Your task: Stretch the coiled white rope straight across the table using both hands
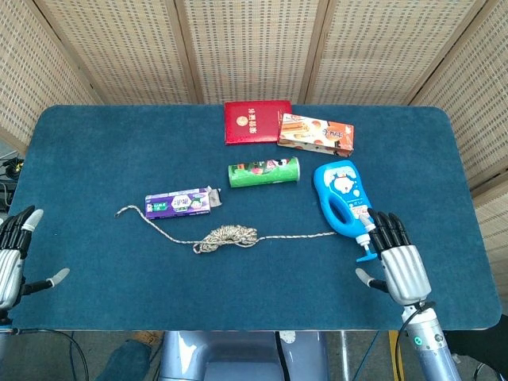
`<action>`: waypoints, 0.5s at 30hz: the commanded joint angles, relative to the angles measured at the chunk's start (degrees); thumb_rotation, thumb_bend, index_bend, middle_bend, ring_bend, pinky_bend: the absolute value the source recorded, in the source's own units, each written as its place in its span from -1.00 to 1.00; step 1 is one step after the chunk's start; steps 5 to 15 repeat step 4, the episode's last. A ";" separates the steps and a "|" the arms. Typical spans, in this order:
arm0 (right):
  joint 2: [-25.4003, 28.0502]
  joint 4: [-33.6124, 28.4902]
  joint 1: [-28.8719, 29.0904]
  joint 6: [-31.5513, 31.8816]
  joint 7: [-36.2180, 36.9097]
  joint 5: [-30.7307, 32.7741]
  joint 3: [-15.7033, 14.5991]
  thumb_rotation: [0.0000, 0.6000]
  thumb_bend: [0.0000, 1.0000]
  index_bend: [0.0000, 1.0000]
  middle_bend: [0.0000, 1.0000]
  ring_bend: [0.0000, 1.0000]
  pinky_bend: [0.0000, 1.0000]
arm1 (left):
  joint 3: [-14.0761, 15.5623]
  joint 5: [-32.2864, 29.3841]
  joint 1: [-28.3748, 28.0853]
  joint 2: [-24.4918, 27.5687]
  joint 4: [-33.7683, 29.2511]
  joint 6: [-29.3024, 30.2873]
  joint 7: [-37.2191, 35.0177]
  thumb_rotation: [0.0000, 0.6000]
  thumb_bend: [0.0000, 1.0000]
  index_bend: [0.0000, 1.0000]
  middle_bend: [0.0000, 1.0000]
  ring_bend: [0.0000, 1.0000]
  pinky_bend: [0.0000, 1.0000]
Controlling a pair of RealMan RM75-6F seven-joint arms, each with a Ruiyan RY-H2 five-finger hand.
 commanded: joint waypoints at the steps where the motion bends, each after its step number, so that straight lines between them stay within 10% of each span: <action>1: -1.03 0.30 -1.68 0.73 -6.41 -0.59 -0.78 1.00 -1.00 -1.00 -1.00 -1.00 -1.00 | 0.09 0.23 1.80 -2.06 -2.74 2.01 4.79 1.00 -1.00 -1.00 -1.00 -1.00 -1.00; 15: -2.05 0.66 -2.63 1.12 -10.79 -0.58 -0.74 1.00 -1.00 -1.00 -1.00 -1.00 -1.00 | 0.08 0.58 2.02 -2.71 -2.97 1.75 6.17 1.00 -1.00 -1.00 -1.00 -1.00 -1.00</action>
